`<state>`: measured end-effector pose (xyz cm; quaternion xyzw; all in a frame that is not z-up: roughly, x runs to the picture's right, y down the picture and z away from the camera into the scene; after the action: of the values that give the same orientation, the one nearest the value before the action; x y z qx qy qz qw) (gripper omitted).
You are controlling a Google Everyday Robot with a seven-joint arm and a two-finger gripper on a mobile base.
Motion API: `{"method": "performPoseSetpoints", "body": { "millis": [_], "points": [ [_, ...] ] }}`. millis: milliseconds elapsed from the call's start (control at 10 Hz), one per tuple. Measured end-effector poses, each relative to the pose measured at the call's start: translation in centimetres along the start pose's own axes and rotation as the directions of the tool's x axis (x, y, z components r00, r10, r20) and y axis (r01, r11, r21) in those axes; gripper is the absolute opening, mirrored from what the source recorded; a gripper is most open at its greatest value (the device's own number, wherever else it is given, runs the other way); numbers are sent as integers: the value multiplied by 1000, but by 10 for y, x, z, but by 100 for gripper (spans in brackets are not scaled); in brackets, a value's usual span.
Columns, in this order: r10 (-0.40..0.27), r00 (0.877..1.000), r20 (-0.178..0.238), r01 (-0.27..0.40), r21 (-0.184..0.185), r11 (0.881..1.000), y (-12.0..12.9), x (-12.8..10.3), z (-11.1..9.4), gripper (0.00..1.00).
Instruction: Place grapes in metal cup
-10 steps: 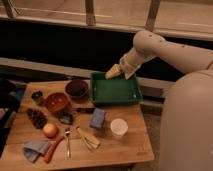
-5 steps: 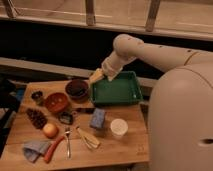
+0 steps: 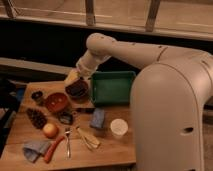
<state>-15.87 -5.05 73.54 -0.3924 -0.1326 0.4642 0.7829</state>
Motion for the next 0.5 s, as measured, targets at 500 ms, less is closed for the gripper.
{"method": "performPoseSetpoints", "body": {
  "millis": [500],
  "points": [
    [-85, 996, 7, 85, -54, 995, 36, -21, 16, 74]
  ]
}}
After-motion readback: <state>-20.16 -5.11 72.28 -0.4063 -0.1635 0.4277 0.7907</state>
